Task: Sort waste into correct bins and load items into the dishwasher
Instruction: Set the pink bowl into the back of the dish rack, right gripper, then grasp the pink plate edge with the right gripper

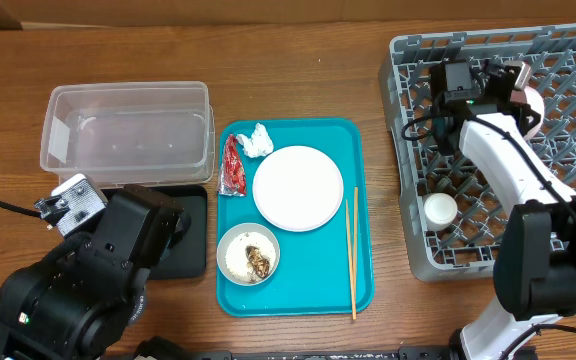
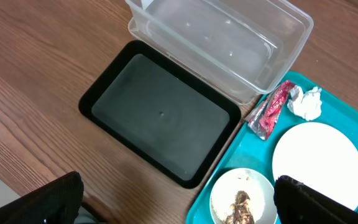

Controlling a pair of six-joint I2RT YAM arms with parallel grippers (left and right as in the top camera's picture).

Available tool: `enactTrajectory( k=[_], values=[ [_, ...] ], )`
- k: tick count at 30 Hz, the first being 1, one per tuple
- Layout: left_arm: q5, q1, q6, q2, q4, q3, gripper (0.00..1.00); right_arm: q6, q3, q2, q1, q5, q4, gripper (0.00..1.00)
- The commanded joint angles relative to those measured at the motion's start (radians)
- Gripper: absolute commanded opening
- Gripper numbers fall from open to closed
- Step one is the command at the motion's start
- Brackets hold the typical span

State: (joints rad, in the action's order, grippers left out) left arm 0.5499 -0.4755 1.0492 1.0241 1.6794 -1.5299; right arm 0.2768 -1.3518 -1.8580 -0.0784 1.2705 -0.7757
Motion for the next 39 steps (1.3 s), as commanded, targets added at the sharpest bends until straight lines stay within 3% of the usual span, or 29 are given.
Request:
enactTrajectory(
  k=[1, 12, 26, 27, 30, 34, 39],
  values=[
    [-0.001, 0.006, 0.029, 0.002, -0.001, -0.01, 1.0, 0.01, 0.005, -0.002, 0.015, 0.023, 0.0, 0.04],
    [-0.001, 0.006, 0.029, 0.002, -0.001, -0.01, 1.0, 0.011, 0.005, -0.005, 0.039, -0.014, 0.003, 0.04],
    [-0.001, 0.006, 0.029, 0.002, -0.001, -0.01, 1.0, 0.035, 0.004, -0.082, -0.065, -0.018, -0.061, 0.04],
    [-0.001, 0.006, 0.029, 0.002, -0.001, -0.01, 1.0, 0.037, 0.003, -0.08, -0.071, -0.011, -0.061, 0.07],
    [-0.001, 0.006, 0.029, 0.002, -0.001, -0.01, 1.0, 0.037, 0.003, -0.072, -0.086, -0.008, -0.075, 0.35],
    [-0.001, 0.006, 0.029, 0.002, -0.001, -0.01, 1.0, 0.038, 0.002, -0.045, -0.123, -0.007, -0.08, 0.58],
    [-0.001, 0.006, 0.029, 0.002, -0.001, -0.01, 1.0, 0.043, -0.002, 0.021, -0.208, -0.018, -0.094, 0.63]
  ],
)
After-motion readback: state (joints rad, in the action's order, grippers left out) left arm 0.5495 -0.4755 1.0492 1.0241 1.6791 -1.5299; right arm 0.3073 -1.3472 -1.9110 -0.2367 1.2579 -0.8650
